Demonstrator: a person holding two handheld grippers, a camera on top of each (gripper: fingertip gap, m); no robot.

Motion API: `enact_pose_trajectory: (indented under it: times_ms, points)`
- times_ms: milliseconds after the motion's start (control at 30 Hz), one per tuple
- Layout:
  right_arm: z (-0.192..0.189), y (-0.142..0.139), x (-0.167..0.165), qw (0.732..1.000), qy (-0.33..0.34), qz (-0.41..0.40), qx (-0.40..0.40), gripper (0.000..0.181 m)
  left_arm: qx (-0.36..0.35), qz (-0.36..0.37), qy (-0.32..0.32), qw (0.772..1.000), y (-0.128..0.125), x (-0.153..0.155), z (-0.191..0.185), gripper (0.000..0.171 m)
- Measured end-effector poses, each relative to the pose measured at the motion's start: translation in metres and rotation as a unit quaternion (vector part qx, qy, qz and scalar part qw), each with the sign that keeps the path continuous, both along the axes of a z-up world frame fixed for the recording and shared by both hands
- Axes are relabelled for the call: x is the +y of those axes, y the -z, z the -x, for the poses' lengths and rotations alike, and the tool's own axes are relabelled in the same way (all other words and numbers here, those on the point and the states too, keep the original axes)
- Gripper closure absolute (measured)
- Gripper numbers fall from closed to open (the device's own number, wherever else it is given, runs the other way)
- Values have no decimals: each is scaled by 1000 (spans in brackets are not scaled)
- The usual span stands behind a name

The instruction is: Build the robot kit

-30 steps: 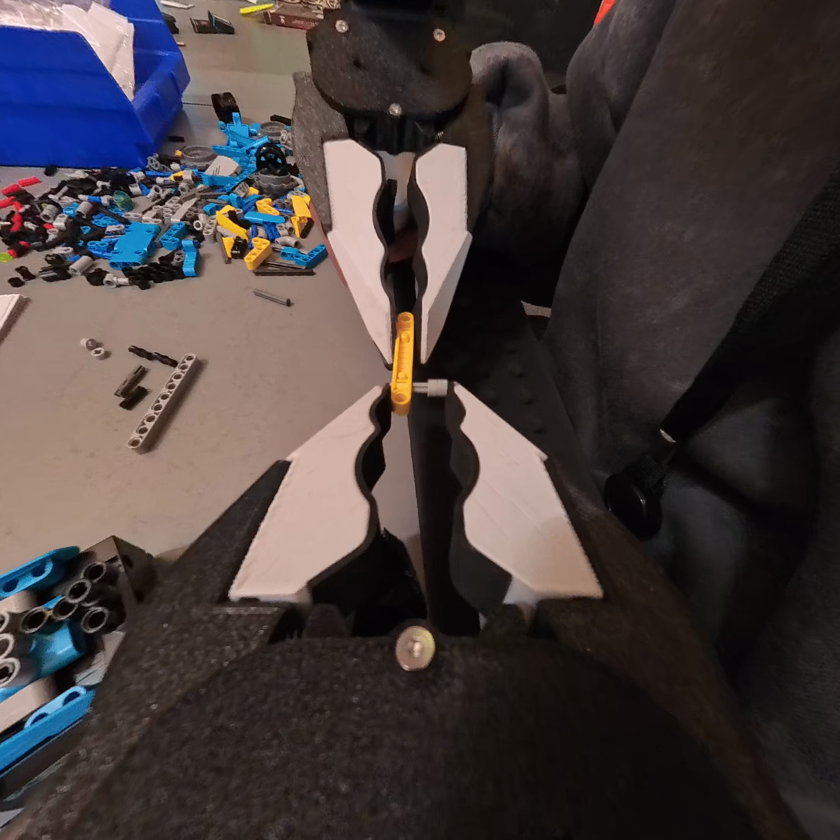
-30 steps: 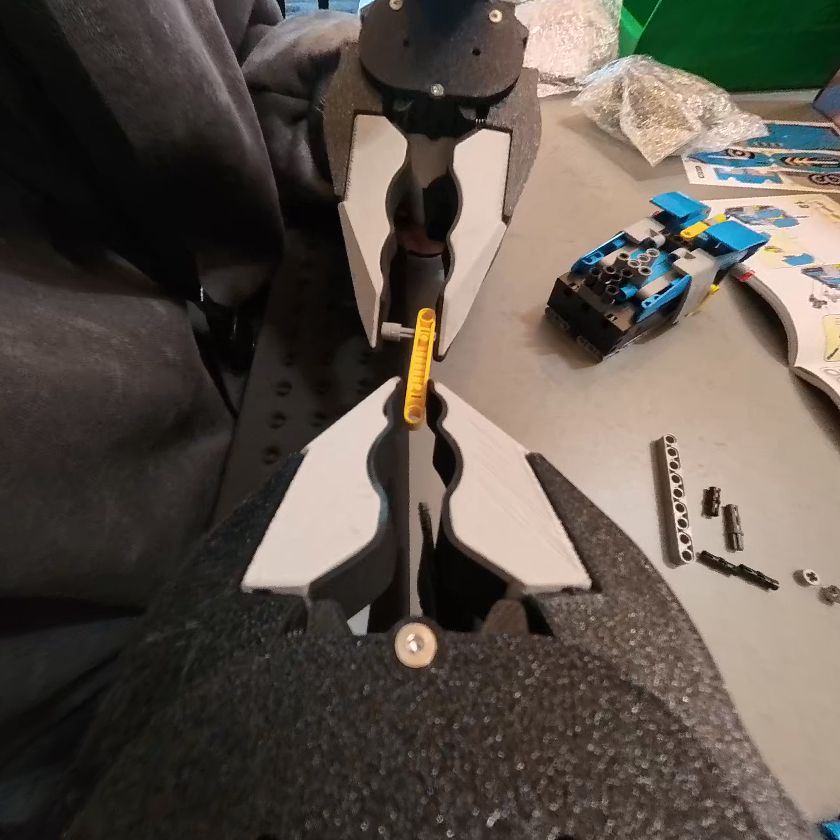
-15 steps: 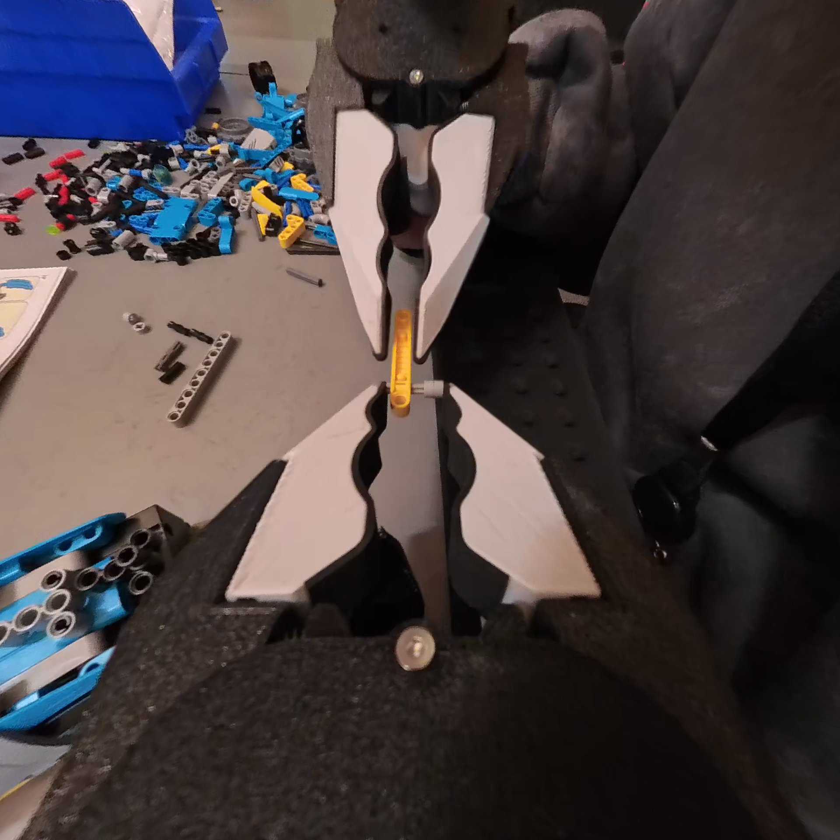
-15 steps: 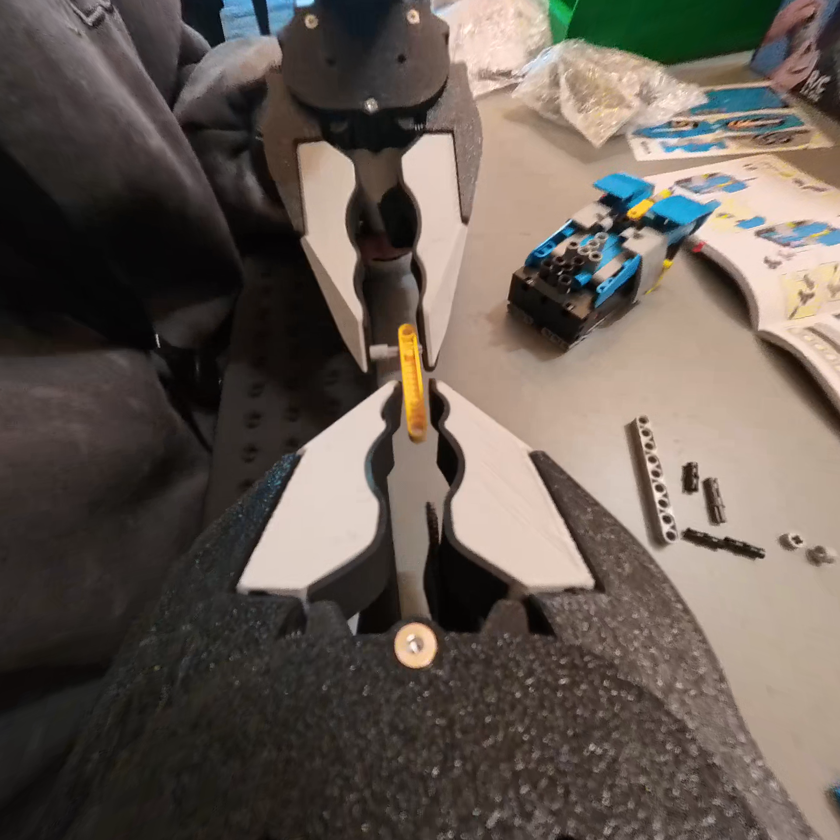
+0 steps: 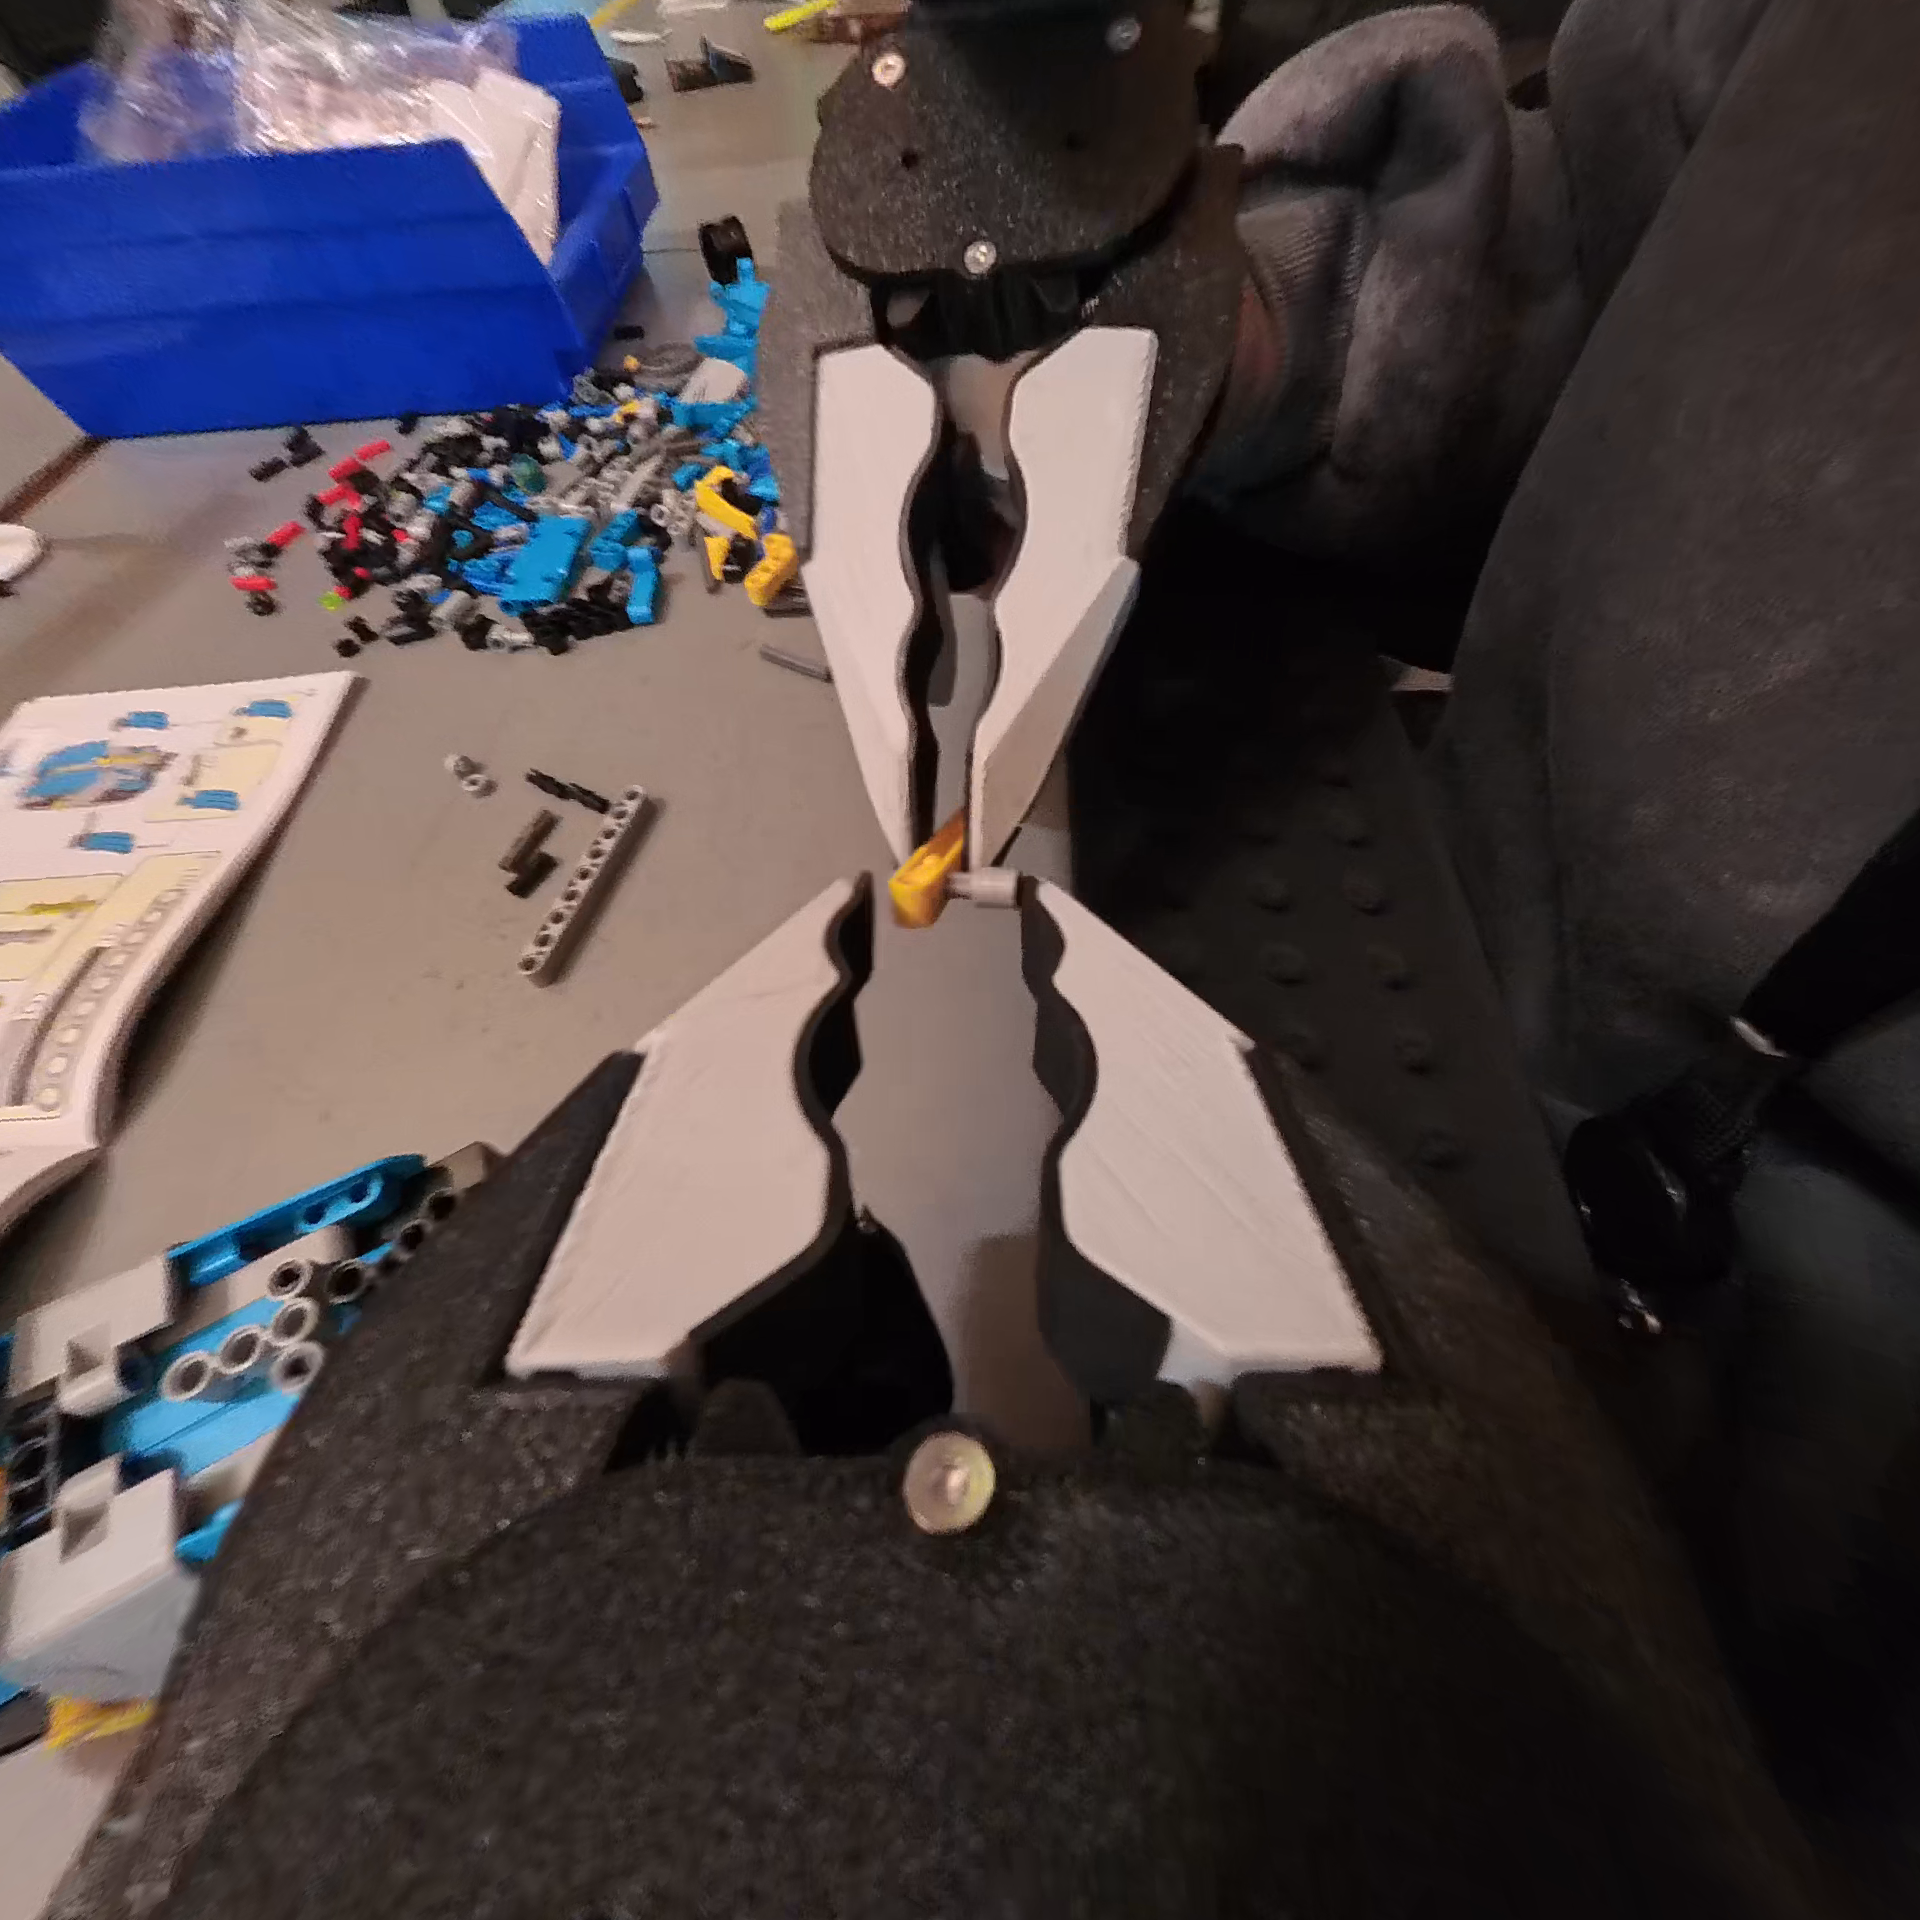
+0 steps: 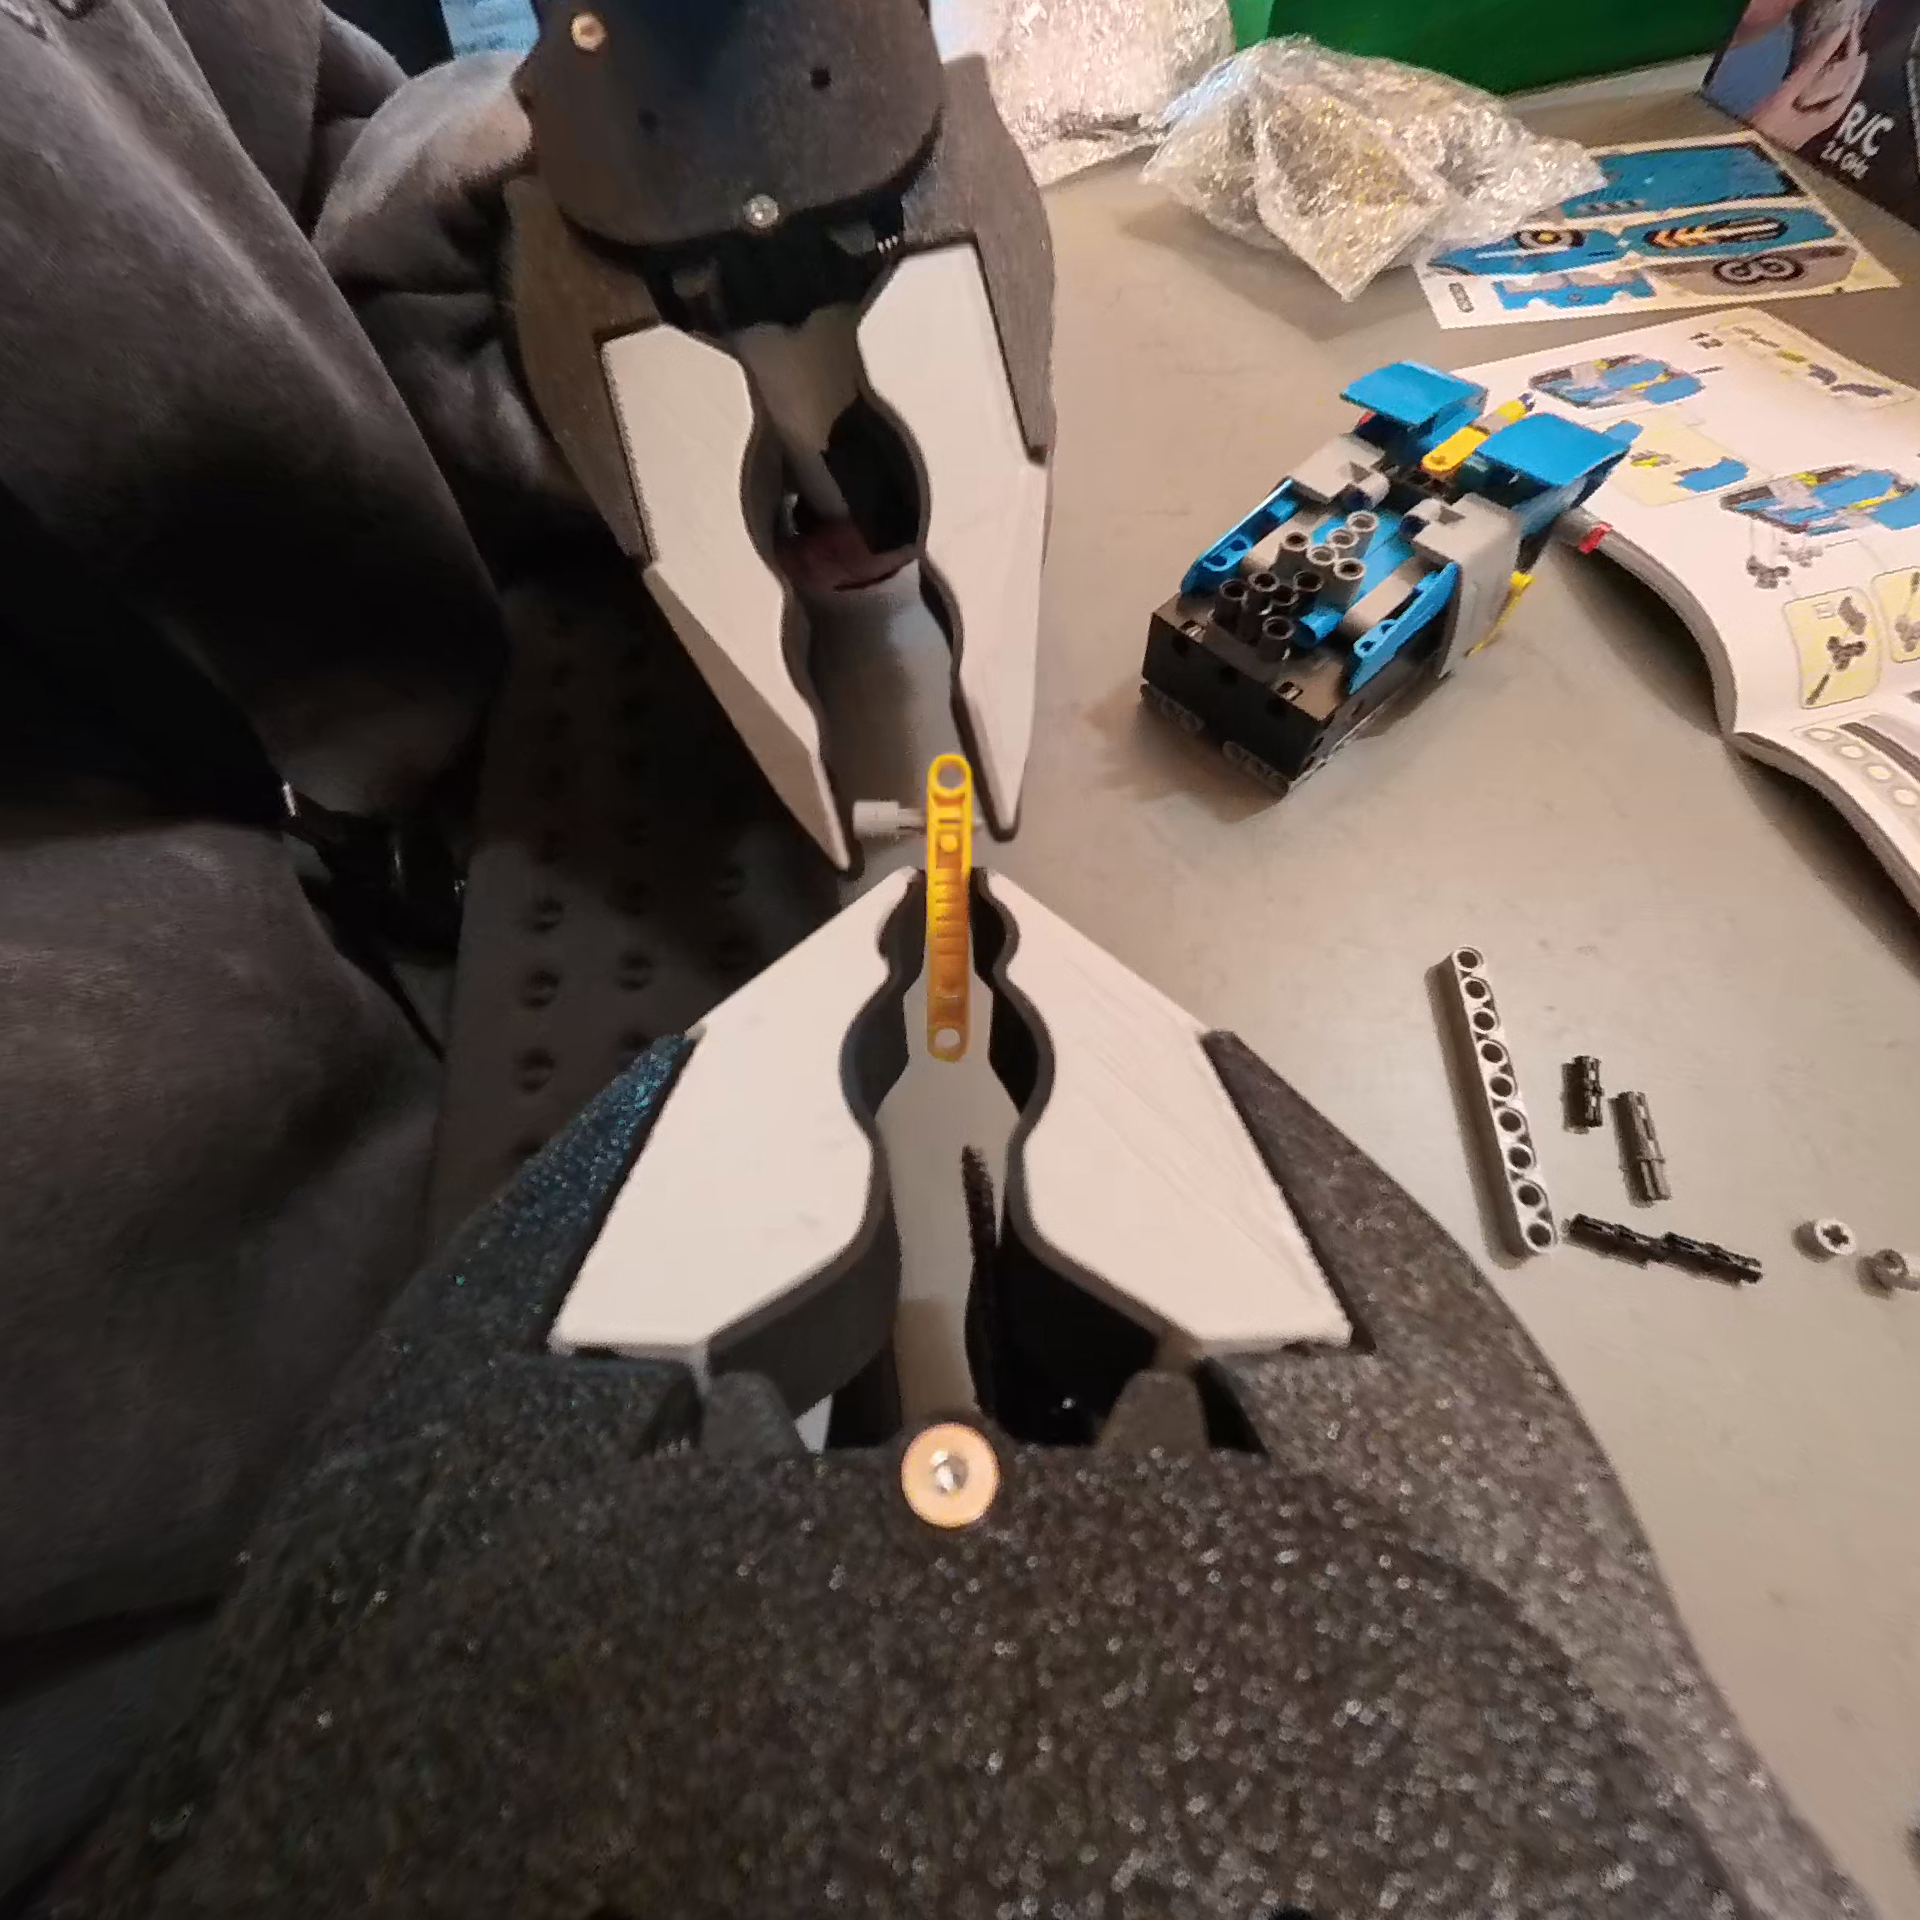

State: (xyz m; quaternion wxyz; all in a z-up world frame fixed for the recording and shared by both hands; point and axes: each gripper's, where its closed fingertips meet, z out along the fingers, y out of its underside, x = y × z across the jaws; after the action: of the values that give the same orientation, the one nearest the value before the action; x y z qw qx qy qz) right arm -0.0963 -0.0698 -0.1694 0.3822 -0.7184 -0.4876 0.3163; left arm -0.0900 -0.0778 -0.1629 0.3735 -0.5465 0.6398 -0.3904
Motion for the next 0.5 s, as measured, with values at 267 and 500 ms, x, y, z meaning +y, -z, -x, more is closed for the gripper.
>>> enact_pose_trajectory:
  times_ms: [267,500]
  points:
    - [-4,4,3,998,11,-21,-52,174,3,-87,-24,996,4,4,-2,147]
    - [-8,5,7,997,25,-29,-63,174,16,-27,-39,999,7,9,-4,148]
